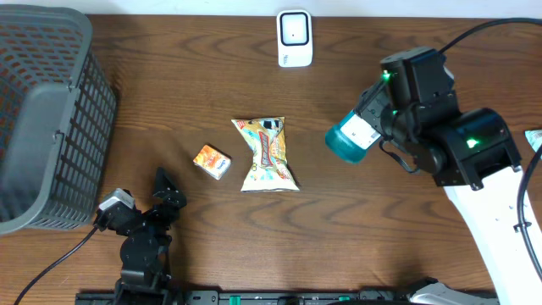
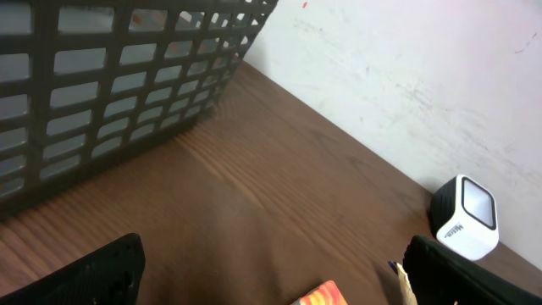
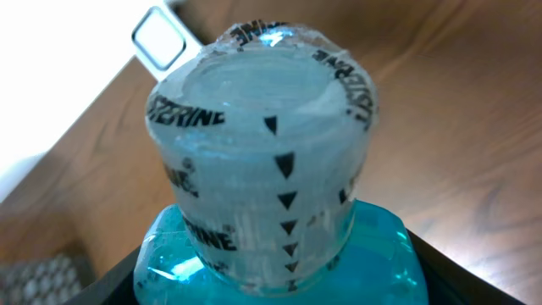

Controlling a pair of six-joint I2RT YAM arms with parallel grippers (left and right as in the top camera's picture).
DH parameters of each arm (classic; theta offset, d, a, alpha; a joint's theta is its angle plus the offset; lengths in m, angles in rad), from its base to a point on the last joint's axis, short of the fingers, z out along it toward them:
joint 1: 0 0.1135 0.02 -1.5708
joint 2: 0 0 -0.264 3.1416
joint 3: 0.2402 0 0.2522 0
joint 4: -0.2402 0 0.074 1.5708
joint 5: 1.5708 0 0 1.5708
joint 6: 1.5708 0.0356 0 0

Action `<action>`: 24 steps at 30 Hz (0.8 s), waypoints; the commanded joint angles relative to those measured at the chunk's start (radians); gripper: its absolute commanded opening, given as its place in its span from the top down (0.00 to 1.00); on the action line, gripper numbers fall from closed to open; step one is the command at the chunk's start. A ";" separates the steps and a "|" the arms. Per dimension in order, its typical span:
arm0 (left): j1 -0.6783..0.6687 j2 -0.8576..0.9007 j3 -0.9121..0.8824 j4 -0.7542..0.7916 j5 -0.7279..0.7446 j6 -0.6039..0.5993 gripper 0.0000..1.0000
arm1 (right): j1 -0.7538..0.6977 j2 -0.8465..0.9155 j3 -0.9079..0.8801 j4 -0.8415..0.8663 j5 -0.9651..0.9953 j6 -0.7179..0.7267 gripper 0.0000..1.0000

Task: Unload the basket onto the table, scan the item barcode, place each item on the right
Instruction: 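Carry the teal bottle with the right gripper to the white scanner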

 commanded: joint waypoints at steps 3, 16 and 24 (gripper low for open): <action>0.002 0.000 -0.024 -0.010 -0.006 -0.008 0.02 | 0.048 0.066 0.029 0.060 0.347 0.013 0.81; 0.002 0.000 -0.024 -0.010 -0.006 -0.008 0.02 | 0.097 0.530 0.031 0.782 0.868 -0.452 0.71; 0.002 0.000 -0.024 -0.010 -0.006 -0.008 0.02 | 0.134 0.773 0.044 1.968 1.078 -1.341 0.75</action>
